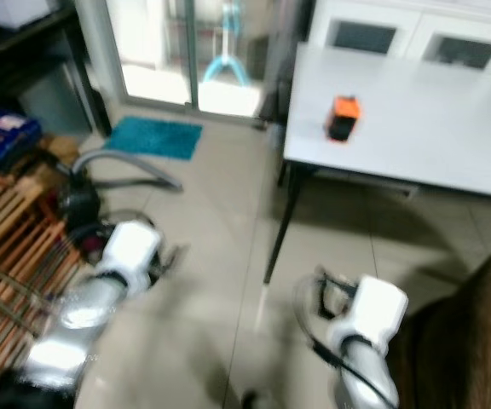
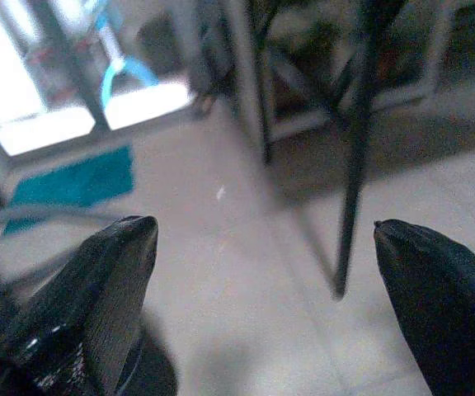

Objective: Move the pillow to the sofa from floor

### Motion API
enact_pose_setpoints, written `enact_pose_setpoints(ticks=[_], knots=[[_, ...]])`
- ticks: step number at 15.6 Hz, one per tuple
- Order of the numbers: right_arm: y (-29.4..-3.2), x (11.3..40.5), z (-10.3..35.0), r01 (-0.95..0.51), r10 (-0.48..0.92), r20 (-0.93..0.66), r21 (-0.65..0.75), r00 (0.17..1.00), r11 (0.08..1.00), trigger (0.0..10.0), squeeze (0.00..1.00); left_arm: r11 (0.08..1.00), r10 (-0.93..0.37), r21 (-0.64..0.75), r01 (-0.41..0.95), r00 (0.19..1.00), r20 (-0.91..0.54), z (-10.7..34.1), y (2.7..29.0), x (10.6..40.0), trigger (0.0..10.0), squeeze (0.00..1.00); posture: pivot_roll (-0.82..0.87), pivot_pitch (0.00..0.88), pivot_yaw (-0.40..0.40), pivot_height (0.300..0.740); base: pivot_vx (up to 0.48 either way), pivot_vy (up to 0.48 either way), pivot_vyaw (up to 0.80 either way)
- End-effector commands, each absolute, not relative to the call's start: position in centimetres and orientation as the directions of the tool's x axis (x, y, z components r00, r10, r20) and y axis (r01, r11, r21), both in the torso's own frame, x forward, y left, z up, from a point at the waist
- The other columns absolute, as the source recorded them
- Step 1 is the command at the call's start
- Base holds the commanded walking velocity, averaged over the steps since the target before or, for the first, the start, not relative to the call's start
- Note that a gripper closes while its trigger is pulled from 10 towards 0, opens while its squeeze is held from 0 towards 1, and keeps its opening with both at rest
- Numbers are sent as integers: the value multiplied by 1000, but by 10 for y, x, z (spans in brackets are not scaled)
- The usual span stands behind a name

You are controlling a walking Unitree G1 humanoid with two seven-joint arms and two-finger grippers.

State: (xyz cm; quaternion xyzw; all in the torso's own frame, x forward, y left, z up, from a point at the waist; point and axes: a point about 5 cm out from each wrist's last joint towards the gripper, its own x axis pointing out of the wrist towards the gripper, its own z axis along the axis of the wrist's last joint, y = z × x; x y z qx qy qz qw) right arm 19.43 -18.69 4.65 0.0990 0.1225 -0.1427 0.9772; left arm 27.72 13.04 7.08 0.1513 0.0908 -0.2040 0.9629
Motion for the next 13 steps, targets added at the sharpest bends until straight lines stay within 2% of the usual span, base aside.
enact_pose_setpoints(ticks=[1, 4, 6, 13], knots=[[-185, 195, 50, 308, -260, -258, 167, 931, 937, 10000, 0, 866, -354, 276, 416, 902, -249, 69, 138, 277, 10000, 0, 31, 0, 13, 740, 0, 0, -800], [-184, 190, 47, 349, -304, -256, 155, 918, 924, 10000, 0, 839, -389, 300, 453, 886, -251, 70, 133, 285, 10000, 0, 16, 0, 66, 740, 0, 0, -800], [-184, 184, 46, 365, -321, -259, 144, 911, 920, 10000, 0, 868, -366, 269, 418, 903, -224, 72, 134, 292, 10000, 0, 1, 0, 83, 740, 0, 0, -800], [-188, 188, 49, 323, -288, -242, 121, 927, 939, 10000, 0, 878, -340, 273, 393, 914, -222, 65, 139, 281, 10000, 0, 16, 0, 24, 740, 0, 0, -800]])
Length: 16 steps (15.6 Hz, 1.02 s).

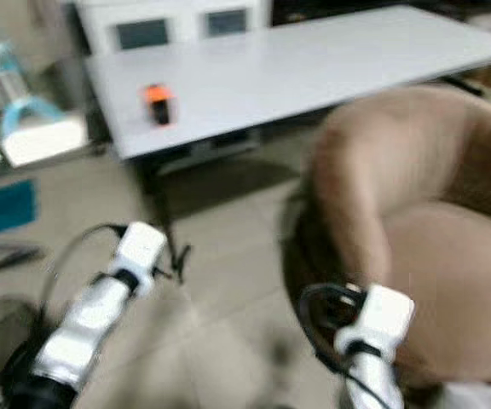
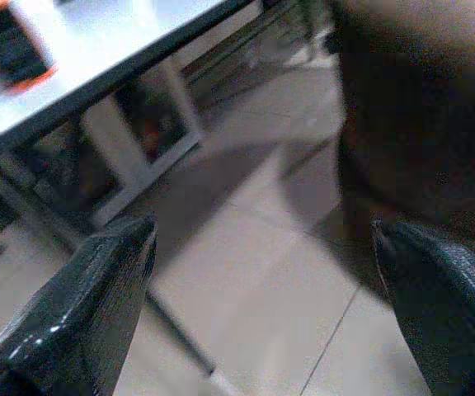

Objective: Move the pillow to the sofa from floor

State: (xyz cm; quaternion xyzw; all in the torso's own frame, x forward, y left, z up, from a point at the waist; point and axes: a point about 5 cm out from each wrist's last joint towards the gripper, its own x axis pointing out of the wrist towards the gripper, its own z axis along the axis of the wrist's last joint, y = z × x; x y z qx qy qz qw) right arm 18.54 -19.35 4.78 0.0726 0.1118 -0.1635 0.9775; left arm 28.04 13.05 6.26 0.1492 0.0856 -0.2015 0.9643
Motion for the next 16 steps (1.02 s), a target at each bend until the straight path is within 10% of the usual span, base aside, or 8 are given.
enact_pose_setpoints(ticks=[1, 16], knots=[[-189, 187, 48, 331, -295, -246, 116, 923, 937, 10000, 0, 876, -344, 272, 397, 912, -224, 64, 140, 280, 10000, 0, 12, 0, 23, 740, 0, 0, -800], [-183, 246, 42, 108, -102, -175, 22, 979, 994, 10000, 0, 901, -217, 324, 287, 947, -236, 123, 170, 239, 10000, 0, 266, 51, -59, 740, 0, 0, -800]])
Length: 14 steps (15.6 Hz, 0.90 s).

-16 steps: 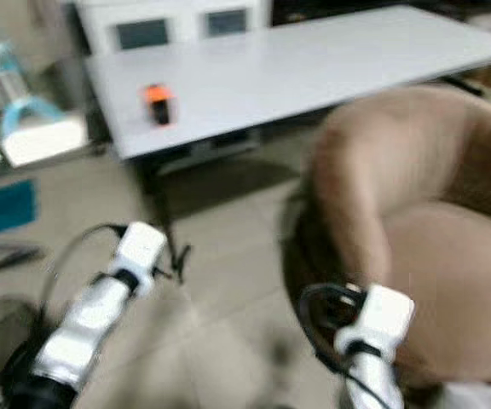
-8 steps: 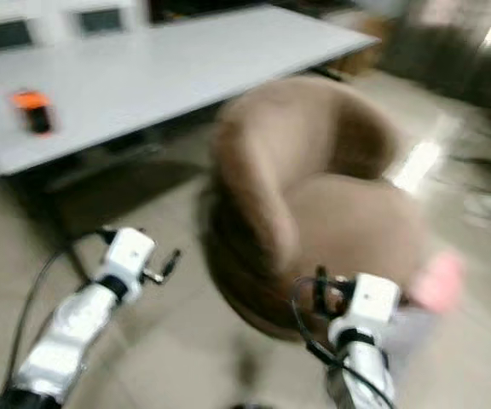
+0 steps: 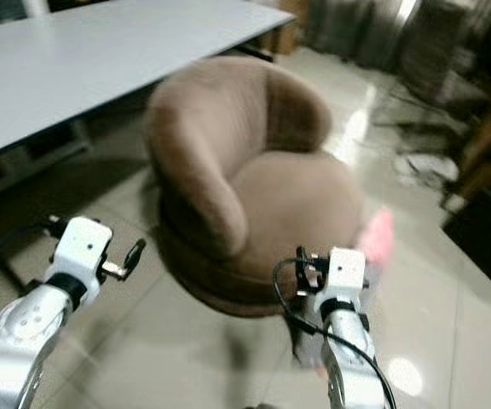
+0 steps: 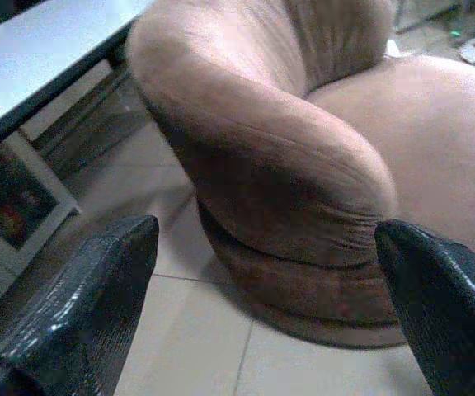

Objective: Move the pillow to the sofa from floor

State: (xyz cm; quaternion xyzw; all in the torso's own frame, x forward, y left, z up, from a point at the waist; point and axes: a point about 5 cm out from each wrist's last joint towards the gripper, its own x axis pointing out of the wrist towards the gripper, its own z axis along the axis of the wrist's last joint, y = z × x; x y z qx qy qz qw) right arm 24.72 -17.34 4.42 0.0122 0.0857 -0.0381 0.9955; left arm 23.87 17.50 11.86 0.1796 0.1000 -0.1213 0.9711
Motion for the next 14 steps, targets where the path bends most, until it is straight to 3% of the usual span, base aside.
enact_pose_setpoints(ticks=[1, 3, 5, 9, 11, 14], knots=[[-182, 246, 43, 128, -118, -166, 54, 979, 990, 10000, 0, 907, -229, 302, 293, 946, -228, 117, 165, 241, 10000, 0, 255, 56, -83, 740, 0, 0, -800], [-181, 243, 40, 168, -149, -165, 104, 975, 980, 10000, 0, 911, -321, 207, 356, 929, -185, 103, 150, 250, 10000, 0, 228, 56, -106, 740, 0, 0, -800], [-180, 233, 33, 206, -180, -191, 130, 965, 970, 10000, 0, 900, -323, 220, 376, 915, -242, 79, 145, 263, 10000, 0, 178, 43, -83, 740, 0, 0, -800], [-183, 218, 28, 213, -191, -193, 99, 962, 972, 10000, 0, 893, -348, 217, 394, 911, -222, 81, 143, 273, 10000, 0, 122, 25, -32, 740, 0, 0, -600], [-186, 215, 30, 245, -223, -188, 102, 956, 964, 10000, 0, 886, -366, 225, 404, 910, -194, 80, 139, 279, 10000, 0, 112, 21, -41, 740, 0, 0, 0], [-185, 214, 31, 241, -220, -185, 101, 958, 965, 10000, 0, 892, -377, 195, 409, 909, -180, 80, 136, 282, 10000, 0, 104, 12, -39, 740, 0, 0, -800]])
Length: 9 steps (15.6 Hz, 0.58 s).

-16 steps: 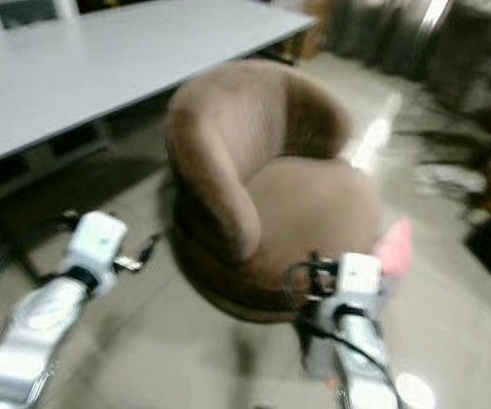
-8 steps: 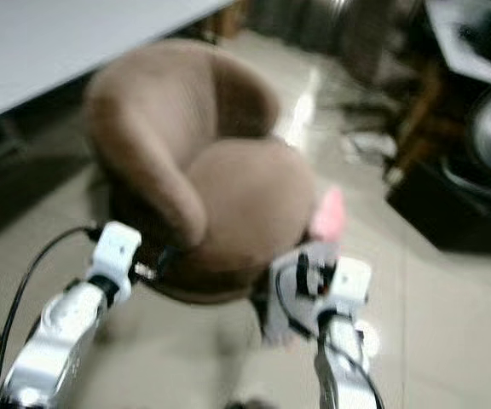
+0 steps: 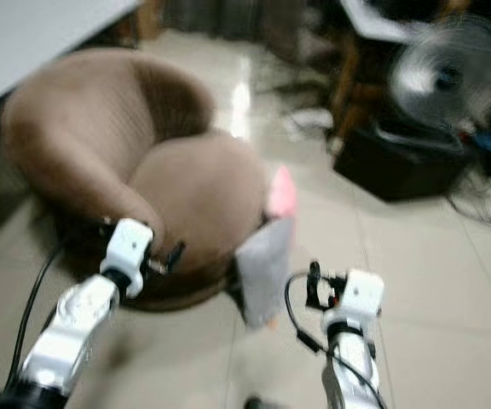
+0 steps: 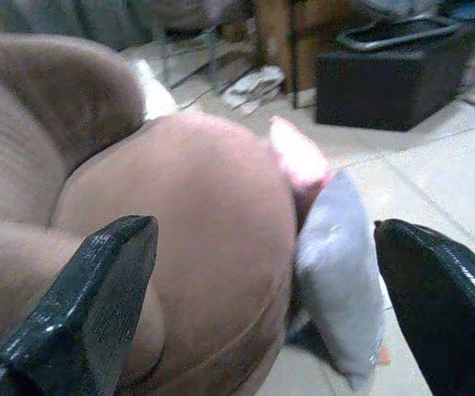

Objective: Move the pillow to the sofa from floor

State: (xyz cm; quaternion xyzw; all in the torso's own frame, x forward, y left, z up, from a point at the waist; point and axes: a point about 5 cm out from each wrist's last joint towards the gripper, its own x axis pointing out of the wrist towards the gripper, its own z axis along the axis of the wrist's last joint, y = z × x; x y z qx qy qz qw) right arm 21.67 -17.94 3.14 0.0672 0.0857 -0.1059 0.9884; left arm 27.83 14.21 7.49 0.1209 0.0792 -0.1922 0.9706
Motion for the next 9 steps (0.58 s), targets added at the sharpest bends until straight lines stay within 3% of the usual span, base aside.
enact_pose_setpoints(ticks=[1, 4, 9], knots=[[-186, 214, 32, 241, -221, -181, 97, 958, 966, 10000, 0, 890, -388, 193, 414, 908, -158, 82, 133, 284, 10000, 0, 103, 5, -41, 740, 266, 0, -800], [-188, 216, 36, 242, -227, -161, 77, 960, 967, 10000, 0, 888, -393, 200, 414, 909, -137, 84, 131, 290, 10000, 0, 96, 0, -39, 740, 282, 0, -800], [-188, 217, 40, 221, -209, -148, 64, 967, 973, 10000, 0, 884, -399, 213, 415, 910, -116, 87, 128, 296, 10000, 0, 83, 0, -38, 740, 292, 0, 0]])
